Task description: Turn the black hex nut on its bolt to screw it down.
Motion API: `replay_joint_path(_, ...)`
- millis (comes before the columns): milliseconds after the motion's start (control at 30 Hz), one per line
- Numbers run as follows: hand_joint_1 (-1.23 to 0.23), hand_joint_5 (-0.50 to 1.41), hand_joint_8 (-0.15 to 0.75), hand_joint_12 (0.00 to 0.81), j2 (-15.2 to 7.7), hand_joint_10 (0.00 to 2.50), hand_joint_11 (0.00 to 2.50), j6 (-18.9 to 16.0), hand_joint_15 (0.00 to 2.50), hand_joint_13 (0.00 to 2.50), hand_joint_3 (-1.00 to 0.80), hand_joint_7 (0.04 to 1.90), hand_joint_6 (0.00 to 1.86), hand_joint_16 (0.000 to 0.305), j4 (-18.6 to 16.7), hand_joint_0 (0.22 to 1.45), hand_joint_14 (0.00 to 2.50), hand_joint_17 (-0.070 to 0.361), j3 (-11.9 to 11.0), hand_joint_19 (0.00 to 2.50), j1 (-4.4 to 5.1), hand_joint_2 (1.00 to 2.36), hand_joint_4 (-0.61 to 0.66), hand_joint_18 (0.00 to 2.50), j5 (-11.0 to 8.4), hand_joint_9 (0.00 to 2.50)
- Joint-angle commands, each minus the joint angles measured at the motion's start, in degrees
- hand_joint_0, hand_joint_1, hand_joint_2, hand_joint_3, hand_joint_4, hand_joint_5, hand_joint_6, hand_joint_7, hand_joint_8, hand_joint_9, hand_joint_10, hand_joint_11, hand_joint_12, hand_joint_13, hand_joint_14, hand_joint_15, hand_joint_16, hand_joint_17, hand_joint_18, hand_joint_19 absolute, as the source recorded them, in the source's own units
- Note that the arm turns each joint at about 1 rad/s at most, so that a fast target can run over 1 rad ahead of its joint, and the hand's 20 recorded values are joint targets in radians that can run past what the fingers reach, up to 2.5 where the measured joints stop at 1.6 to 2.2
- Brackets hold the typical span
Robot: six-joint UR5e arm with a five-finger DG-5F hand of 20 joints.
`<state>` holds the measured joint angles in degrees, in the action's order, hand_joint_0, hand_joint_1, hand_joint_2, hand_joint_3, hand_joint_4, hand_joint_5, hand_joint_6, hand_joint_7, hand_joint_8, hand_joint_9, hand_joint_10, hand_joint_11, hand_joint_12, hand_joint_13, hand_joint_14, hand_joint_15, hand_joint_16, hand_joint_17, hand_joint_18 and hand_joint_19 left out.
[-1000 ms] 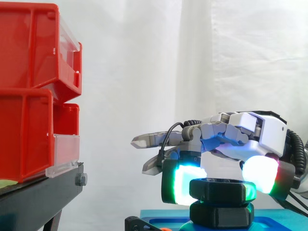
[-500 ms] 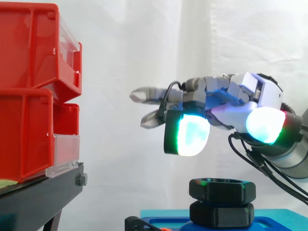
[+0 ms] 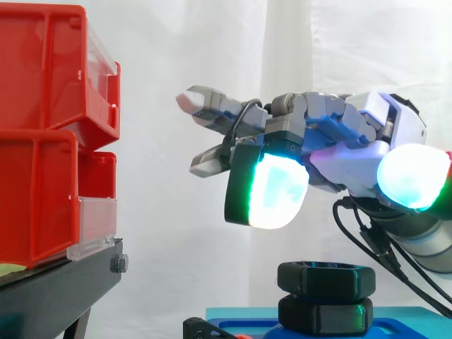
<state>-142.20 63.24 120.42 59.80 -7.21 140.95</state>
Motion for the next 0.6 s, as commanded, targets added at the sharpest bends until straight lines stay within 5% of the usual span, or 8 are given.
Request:
replay_joint_path(0,-0.25,-0.11,0.301,0.353,0.0,0.00,0.23,-0.1,0.02,0.00,-0.50,1.09,0.50,0.051,-0.3,0.50,0.00,0.115,0.6,0.18,0.88,1.00,0.32,0.00,-1.38,0.53)
replay_joint_path(167,-0.27,-0.11,0.295,0.353,-1.1,0.00,0.22,0.4,0.02,0.00,-0.50,1.06,0.50,0.052,-2.5,0.50,0.00,0.117,0.0,0.18,1.93,1.00,0.30,0.00,-2.61,0.50)
replay_joint_path(567,-0.27,-0.11,0.298,0.352,-2.4,0.00,0.22,0.2,0.01,0.00,-0.50,1.06,0.50,0.052,-2.2,0.50,0.00,0.116,-1.5,0.17,2.29,1.00,0.31,0.00,-2.79,0.50)
